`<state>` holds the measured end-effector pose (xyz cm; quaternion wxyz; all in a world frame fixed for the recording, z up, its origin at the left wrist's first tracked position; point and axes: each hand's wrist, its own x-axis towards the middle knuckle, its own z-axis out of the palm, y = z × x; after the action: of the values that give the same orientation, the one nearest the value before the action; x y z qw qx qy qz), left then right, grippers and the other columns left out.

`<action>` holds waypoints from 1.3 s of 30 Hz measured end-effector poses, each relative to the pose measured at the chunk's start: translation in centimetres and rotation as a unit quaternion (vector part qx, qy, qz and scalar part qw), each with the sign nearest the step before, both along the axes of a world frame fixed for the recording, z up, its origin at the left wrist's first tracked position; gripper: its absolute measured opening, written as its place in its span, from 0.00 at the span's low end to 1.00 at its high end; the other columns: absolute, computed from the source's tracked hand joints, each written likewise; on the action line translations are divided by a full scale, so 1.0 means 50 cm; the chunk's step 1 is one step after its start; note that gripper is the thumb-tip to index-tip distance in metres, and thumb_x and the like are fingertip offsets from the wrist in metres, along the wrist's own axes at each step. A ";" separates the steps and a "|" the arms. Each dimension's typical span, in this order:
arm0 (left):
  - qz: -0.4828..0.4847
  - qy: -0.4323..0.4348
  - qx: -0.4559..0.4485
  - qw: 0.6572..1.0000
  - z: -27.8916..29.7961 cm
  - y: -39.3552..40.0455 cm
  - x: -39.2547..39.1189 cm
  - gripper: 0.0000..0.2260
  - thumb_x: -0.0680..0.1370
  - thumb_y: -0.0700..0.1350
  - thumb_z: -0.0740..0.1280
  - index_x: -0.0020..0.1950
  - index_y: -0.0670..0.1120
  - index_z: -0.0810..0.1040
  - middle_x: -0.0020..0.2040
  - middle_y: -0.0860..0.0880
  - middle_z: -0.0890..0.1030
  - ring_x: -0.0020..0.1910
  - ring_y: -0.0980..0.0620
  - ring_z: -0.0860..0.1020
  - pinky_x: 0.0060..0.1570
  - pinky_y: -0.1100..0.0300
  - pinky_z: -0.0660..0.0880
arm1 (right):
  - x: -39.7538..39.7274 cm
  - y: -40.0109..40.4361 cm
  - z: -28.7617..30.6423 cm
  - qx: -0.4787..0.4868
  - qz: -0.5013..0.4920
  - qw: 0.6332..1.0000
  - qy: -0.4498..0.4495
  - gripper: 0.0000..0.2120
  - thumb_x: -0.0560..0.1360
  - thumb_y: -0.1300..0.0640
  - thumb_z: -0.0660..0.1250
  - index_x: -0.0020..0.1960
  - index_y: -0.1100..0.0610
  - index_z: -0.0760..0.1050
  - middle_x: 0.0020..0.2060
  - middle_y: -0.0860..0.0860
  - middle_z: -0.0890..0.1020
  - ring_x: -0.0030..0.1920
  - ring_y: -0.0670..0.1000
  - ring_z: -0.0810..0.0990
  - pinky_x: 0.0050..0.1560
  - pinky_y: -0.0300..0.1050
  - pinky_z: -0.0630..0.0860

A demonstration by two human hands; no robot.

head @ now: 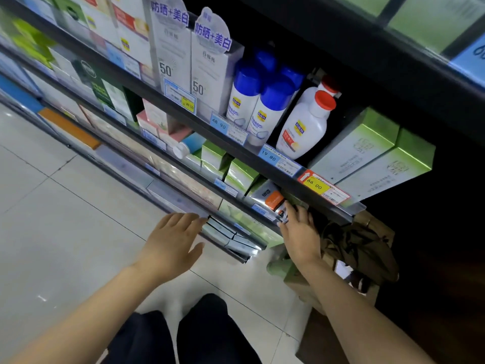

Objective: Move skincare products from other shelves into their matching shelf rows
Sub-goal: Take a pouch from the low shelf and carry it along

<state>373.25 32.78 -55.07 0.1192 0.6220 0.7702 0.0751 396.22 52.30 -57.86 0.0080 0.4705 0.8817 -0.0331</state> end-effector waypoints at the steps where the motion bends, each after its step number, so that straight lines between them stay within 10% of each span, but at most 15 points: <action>1: -0.006 -0.006 -0.007 1.000 0.002 -0.010 -0.008 0.23 0.74 0.56 0.58 0.63 0.46 0.77 0.57 0.47 0.80 0.53 0.44 0.80 0.55 0.48 0.75 | 0.006 -0.019 0.006 -0.006 -0.002 1.000 0.015 0.26 0.72 0.54 0.72 0.68 0.55 0.69 0.61 0.58 0.74 0.58 0.59 0.76 0.46 0.50 0.79; 12: -0.031 -0.077 0.022 0.996 0.052 -0.147 -0.142 0.26 0.76 0.60 0.55 0.64 0.45 0.75 0.58 0.46 0.79 0.54 0.44 0.79 0.54 0.50 0.75 | -0.093 -0.273 0.111 0.000 0.081 0.986 0.142 0.25 0.73 0.56 0.70 0.68 0.57 0.68 0.60 0.56 0.75 0.60 0.54 0.72 0.57 0.49 0.75; 19: 0.062 -0.194 0.128 0.971 0.176 -0.287 -0.308 0.28 0.75 0.69 0.50 0.64 0.53 0.73 0.56 0.60 0.75 0.52 0.67 0.68 0.48 0.76 0.63 | -0.376 -0.405 0.205 0.043 0.234 0.948 0.211 0.23 0.73 0.54 0.68 0.66 0.57 0.68 0.59 0.58 0.76 0.58 0.57 0.75 0.58 0.49 0.75; 25: 0.217 -0.309 0.237 0.895 0.292 -0.449 -0.472 0.08 0.75 0.57 0.61 0.53 0.64 0.68 0.49 0.72 0.73 0.45 0.78 0.71 0.41 0.79 0.65 | -0.667 -0.523 0.285 -0.030 0.305 0.912 0.272 0.30 0.69 0.54 0.74 0.67 0.56 0.69 0.61 0.53 0.75 0.61 0.50 0.73 0.62 0.43 0.72; 39: 0.320 -0.226 0.421 0.818 0.439 -0.565 -0.927 0.09 0.77 0.57 0.61 0.50 0.54 0.77 0.49 0.60 0.82 0.52 0.61 0.78 0.52 0.63 0.73 | -1.260 -0.618 0.483 -0.286 0.416 0.788 0.352 0.30 0.69 0.45 0.73 0.67 0.42 0.64 0.58 0.38 0.75 0.58 0.38 0.74 0.59 0.43 0.74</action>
<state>326.88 4.52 -33.14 -0.0142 0.2955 0.7703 0.5649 333.21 21.40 -33.69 -0.1557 -0.0102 0.8842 -0.4403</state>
